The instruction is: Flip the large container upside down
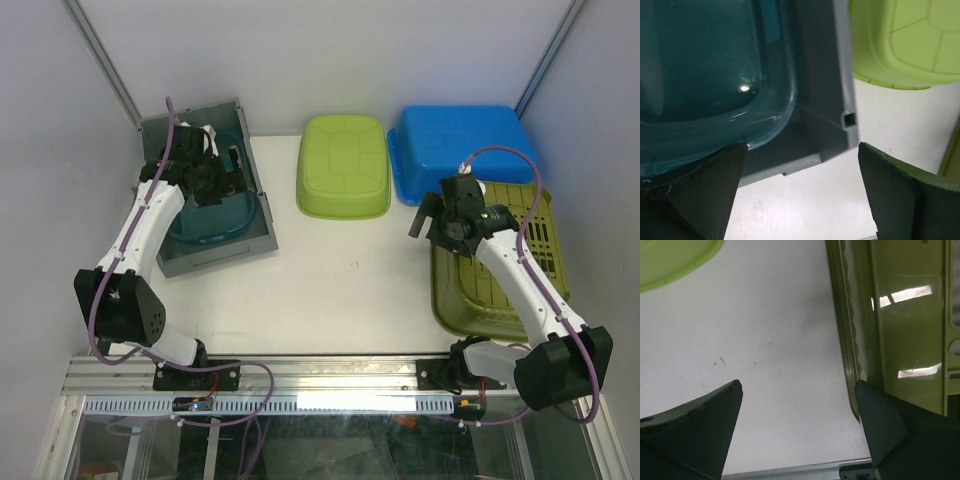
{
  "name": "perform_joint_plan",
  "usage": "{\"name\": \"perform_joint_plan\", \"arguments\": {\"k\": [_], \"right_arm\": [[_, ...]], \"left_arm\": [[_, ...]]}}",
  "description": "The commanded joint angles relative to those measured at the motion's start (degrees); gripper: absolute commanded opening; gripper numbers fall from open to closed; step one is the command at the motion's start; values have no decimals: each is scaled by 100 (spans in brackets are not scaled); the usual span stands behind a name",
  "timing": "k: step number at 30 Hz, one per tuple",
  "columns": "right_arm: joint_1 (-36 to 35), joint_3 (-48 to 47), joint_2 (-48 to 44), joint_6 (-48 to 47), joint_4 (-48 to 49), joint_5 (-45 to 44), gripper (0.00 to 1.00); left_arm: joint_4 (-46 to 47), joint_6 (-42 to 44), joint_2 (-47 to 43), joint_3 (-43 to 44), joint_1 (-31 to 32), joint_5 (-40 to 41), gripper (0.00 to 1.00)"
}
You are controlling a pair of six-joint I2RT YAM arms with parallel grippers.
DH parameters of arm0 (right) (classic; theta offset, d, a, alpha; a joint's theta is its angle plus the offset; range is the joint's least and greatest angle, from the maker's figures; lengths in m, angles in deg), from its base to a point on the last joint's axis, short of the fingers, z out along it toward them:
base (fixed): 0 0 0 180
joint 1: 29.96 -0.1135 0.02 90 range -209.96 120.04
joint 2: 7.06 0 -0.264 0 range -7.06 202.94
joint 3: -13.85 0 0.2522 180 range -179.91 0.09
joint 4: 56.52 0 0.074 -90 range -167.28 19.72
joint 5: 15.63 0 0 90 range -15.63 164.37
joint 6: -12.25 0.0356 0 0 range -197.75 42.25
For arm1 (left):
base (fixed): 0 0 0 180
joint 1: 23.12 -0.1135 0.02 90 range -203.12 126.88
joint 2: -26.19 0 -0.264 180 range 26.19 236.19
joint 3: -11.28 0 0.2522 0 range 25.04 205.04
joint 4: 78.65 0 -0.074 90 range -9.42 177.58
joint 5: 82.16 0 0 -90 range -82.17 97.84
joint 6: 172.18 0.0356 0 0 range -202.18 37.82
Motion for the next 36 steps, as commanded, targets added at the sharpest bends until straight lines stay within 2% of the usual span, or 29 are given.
{"name": "perform_joint_plan", "arguments": {"k": [1, 7, 11, 15, 19, 23, 25, 29, 33, 36], "right_arm": [[148, 123, -102, -145, -129, -598, 99], [204, 90, -121, -185, -131, -431, 99], [199, 76, -317, -428, 260, 918, 99], [199, 53, -624, -311, 519, 1494, 99], [199, -46, -729, -267, 489, 1510, 99], [199, -56, -733, -297, 528, 1624, 99], [194, -31, -723, -292, 571, 1716, 99], [199, 5, -785, -284, 587, 1720, 99], [199, 67, -920, -351, 604, 1745, 99], [197, 95, -968, -351, 620, 1792, 99]], "left_arm": [[344, 279, 116, -217, -80, 464, 99], [681, 409, 117, -835, -76, 658, 95], [998, 682, -98, -1164, -7, 26, 91], [1108, 1036, -58, -1378, 234, 572, 89], [1385, 1342, -25, -1635, 488, 994, 99], [1765, 1701, -145, -1867, 1019, 1643, 99], [1797, 1754, -88, -1799, 1060, 1906, 99], [1841, 1791, 73, -1772, 1061, 2261, 94], [1831, 1701, 407, -1747, 1064, 2804, 81], [1868, 1678, 510, -1799, 1061, 2886, 80]]}}
